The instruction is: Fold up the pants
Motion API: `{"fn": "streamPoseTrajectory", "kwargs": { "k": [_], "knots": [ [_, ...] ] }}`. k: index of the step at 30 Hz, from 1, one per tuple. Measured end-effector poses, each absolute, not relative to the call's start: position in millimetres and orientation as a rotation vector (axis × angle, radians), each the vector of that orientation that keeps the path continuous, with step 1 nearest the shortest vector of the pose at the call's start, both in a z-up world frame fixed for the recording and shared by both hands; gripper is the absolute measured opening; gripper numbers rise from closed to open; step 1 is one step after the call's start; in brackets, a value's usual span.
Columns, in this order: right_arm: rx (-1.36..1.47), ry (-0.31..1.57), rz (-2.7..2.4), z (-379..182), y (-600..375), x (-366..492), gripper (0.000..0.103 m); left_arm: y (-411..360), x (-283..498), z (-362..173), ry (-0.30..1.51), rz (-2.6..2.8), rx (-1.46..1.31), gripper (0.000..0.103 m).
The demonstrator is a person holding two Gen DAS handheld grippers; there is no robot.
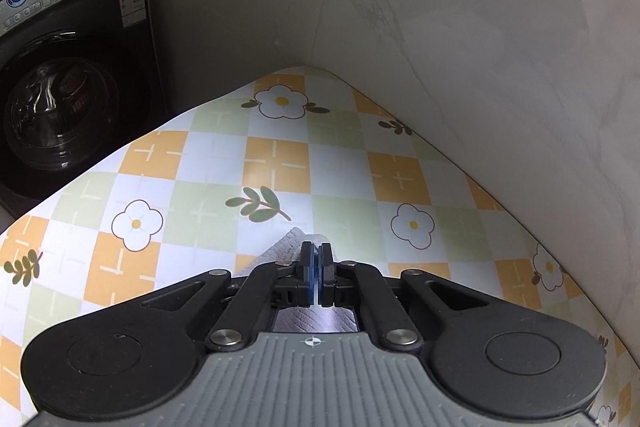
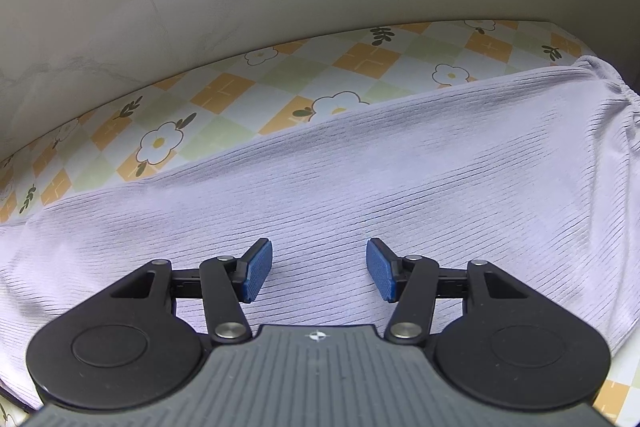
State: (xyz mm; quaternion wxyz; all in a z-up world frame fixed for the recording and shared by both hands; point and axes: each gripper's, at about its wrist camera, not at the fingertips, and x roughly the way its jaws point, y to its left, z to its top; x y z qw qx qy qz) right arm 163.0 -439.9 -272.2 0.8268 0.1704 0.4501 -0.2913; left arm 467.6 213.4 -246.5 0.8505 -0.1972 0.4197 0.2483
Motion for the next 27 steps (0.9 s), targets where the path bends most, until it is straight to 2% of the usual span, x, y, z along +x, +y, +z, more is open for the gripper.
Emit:
{"fn": "streamPoseTrajectory", "kwargs": {
  "k": [2,7,11,15,27],
  "knots": [
    [0.363,0.955,-0.613,-270.2,-437.1,163.0,0.055,211.4,464.7,-243.4,0.901,0.525,-0.403,0.006],
    [0.349,0.942,-0.598,-261.5,-429.7,162.8,0.055,208.3,451.8,-236.4,0.942,0.515,-0.385,0.030],
    [0.344,0.923,-0.605,-252.1,-427.3,159.8,0.055,209.0,438.9,-228.6,0.957,0.504,-0.373,0.035],
    [0.326,0.899,-0.625,-239.0,-426.2,145.8,0.056,209.4,421.1,-219.2,0.961,0.481,-0.371,0.052],
    [0.292,0.826,-0.793,-212.1,-405.9,34.3,0.064,189.4,339.2,-227.0,0.988,0.352,-0.366,0.053]
  ]
}}
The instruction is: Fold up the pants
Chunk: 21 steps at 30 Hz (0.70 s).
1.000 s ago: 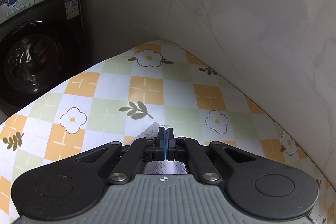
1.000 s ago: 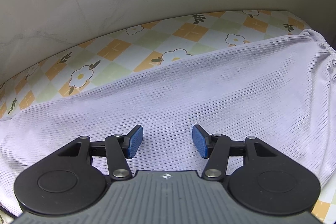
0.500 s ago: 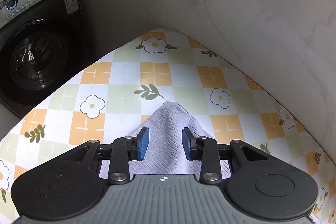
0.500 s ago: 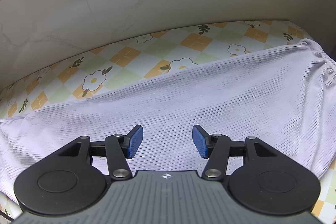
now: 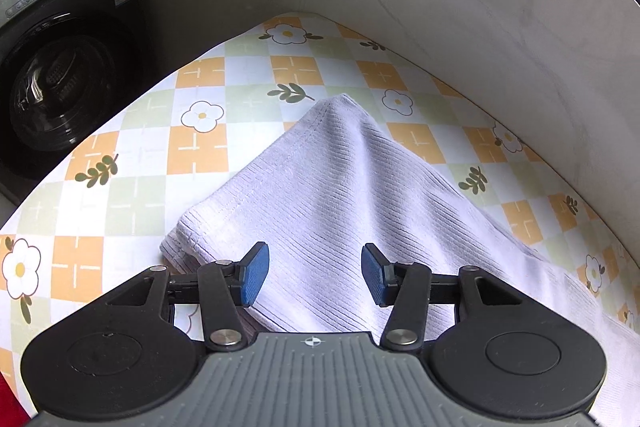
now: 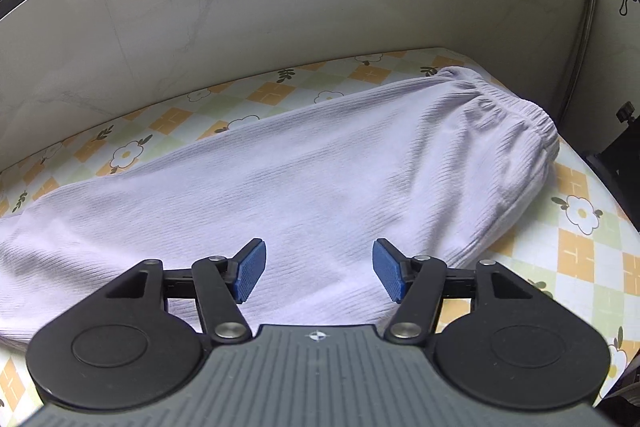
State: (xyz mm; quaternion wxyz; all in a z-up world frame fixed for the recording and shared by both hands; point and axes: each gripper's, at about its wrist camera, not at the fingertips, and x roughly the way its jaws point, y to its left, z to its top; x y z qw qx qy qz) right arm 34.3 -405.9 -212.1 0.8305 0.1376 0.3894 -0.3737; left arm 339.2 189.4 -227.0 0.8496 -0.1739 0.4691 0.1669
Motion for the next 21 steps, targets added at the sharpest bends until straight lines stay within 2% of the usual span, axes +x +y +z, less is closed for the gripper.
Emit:
{"fn": "streamPoseTrajectory", "kwargs": {
  "k": [3,8,16,21],
  "knots": [
    [0.265,0.854,-0.832,-215.1,-393.2,13.0,0.071,172.8,338.5,-237.1,1.004,0.320,-0.311,0.054],
    [0.256,0.918,-0.862,-229.1,-373.6,-10.0,0.077,158.3,342.3,-250.3,1.032,0.292,-0.238,0.054],
    [0.242,0.941,-0.901,-252.5,-375.9,1.6,0.077,156.1,342.7,-259.7,1.058,0.280,-0.192,0.058],
    [0.151,1.001,-0.930,-259.1,-381.1,11.4,0.071,157.4,343.8,-261.2,1.062,0.279,-0.182,0.059]
  ]
}}
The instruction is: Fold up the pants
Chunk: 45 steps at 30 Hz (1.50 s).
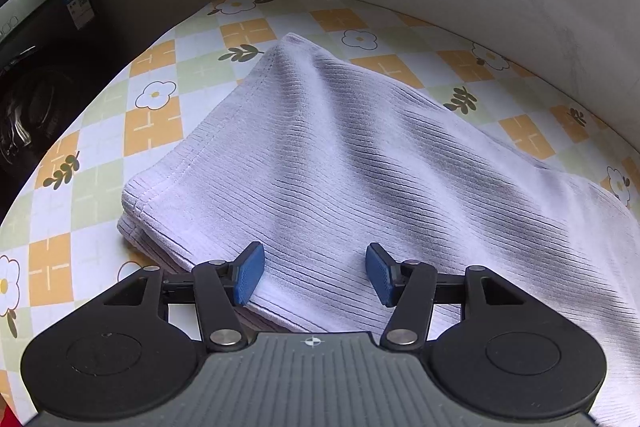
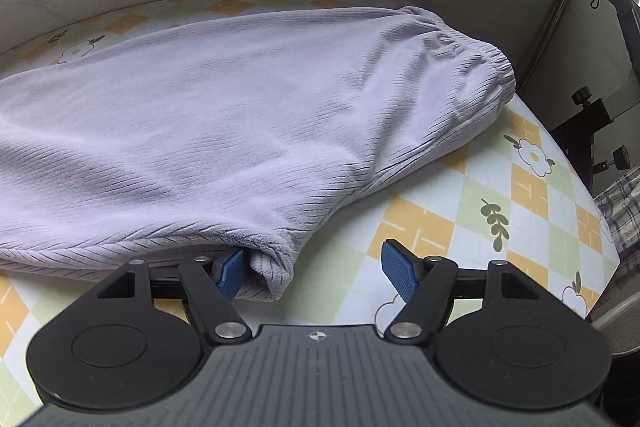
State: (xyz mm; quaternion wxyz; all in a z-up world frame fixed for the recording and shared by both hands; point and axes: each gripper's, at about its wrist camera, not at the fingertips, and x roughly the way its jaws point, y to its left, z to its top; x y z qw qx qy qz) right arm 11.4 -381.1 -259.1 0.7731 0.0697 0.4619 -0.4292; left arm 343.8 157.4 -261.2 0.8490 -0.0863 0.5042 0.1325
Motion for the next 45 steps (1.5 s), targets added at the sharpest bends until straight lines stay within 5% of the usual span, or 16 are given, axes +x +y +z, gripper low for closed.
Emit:
{"fn": "streamPoseTrajectory", "kwargs": {
  "k": [8,19,33,45],
  "knots": [
    [0.366,0.924,-0.993,-255.3,-389.2,-20.1,0.075,169.9,346.6,-261.4,1.052,0.304,-0.232,0.060],
    [0.302,0.848,-0.867,-205.3,-367.3,-14.1,0.081,185.6,338.7,-246.9,1.043,0.309,-0.341,0.060],
    [0.291,0.815,-0.598,-223.8,-360.9,116.5,0.082,294.5,269.3,-241.2,0.948,0.563,-0.810,0.062],
    [0.328,0.836,-0.476,-238.4,-351.7,178.7,0.082,291.3,284.6,-264.5,0.847,0.539,-0.951,0.064]
  ]
}}
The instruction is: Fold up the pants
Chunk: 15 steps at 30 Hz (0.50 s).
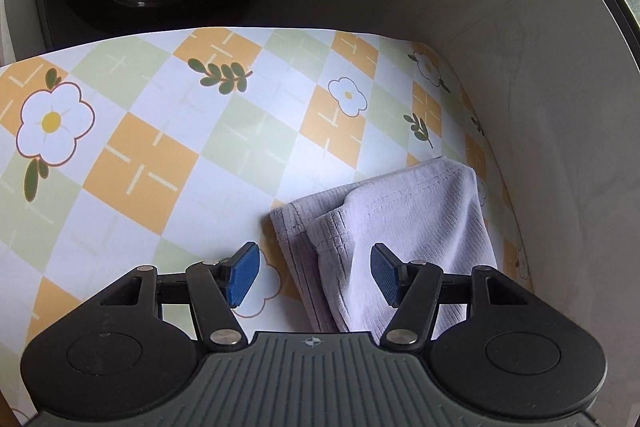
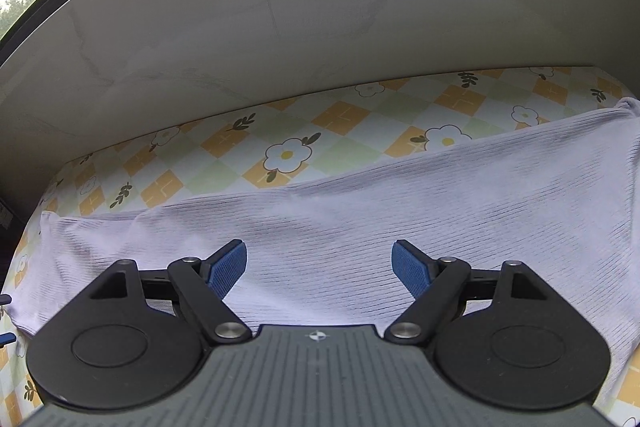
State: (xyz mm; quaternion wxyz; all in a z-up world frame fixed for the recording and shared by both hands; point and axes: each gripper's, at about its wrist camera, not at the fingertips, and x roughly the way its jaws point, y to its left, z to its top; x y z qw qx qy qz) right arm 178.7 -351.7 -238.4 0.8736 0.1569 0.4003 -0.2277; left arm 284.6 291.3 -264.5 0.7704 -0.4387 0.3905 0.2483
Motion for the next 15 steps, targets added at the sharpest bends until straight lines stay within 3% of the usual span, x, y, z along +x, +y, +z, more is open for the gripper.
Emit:
{"fn": "streamPoseTrajectory", "kwargs": {
  "k": [15],
  "knots": [
    [0.382,0.845,-0.535,-244.5,-369.7,153.3,0.082,265.9,300.7,-270.6,0.802,0.522,-0.832,0.067]
  ]
}}
